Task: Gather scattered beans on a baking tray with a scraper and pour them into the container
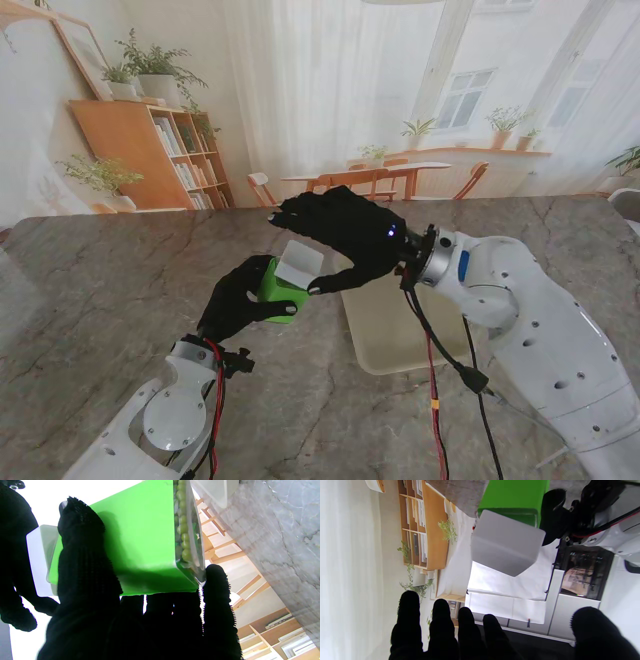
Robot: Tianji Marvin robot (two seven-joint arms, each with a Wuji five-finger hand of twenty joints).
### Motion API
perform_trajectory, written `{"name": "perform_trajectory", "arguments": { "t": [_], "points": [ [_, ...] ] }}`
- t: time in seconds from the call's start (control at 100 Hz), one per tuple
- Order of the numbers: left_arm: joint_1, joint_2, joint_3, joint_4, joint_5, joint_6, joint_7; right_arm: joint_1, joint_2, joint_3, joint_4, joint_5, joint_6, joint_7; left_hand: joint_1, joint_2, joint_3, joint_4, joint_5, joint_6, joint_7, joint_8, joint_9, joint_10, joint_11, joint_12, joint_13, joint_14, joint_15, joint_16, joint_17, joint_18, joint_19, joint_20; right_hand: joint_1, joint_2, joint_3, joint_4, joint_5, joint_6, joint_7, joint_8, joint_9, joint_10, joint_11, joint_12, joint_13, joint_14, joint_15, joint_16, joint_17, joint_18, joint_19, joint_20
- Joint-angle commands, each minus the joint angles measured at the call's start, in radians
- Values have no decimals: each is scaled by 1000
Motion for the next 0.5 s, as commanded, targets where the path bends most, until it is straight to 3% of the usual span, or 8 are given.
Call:
{"name": "perform_trajectory", "arguments": {
  "t": [0.0, 0.16, 0.31, 0.42, 0.49],
  "points": [
    [1, -4, 2, -4, -3, 0, 0, 30, 10, 3, 25, 13, -36, 22, 232, 192, 186, 90, 87, -184, 173, 60, 123, -189, 156, 51, 20, -42, 29, 14, 1, -8, 5, 33, -36, -44, 52, 2, -13, 28, -21, -57, -40, 9, 10, -5, -28, -4, 17, -16, -15, -25, 27, -27],
    [1, -4, 1, -4, -6, -4, -2, 75, 16, -16, 77, -45, -135, -10, 232, 192, 187, 90, 87, -185, 173, 59, 124, -190, 156, 50, 20, -43, 29, 13, 2, -9, 5, 33, -19, -158, 132, -3, -9, 33, -26, -129, -60, 13, 44, 2, -28, -11, 68, -23, 8, -38, 93, -53],
    [0, -5, 4, -2, -13, -8, -4, 111, 29, -73, 119, -156, -140, -129, 231, 189, 185, 90, 88, -185, 173, 59, 125, -189, 156, 50, 20, -43, 29, 13, 3, -9, 5, 33, 47, -222, 167, 2, -7, 33, -16, -141, -49, 7, 83, 10, 5, -26, 116, -20, 49, -52, 145, -67],
    [-2, -5, 6, 0, -17, -11, -6, 131, 30, -123, 159, -172, -113, -187, 231, 191, 186, 90, 88, -186, 173, 58, 125, -191, 156, 50, 21, -43, 29, 13, 4, -9, 5, 33, 105, -243, 165, 5, -15, 19, 10, -75, -21, -20, 133, 20, 50, -52, 166, -11, 78, -68, 197, -89],
    [-3, -6, 8, 2, -23, -15, -7, 145, 31, -154, 184, -181, -90, -222, 232, 189, 186, 90, 89, -187, 174, 58, 126, -190, 156, 50, 22, -44, 29, 13, 4, -9, 4, 33, 129, -252, 172, 8, -28, 8, 27, 50, 8, -45, 163, 33, 97, -79, 193, 3, 111, -85, 225, -98]
  ]
}}
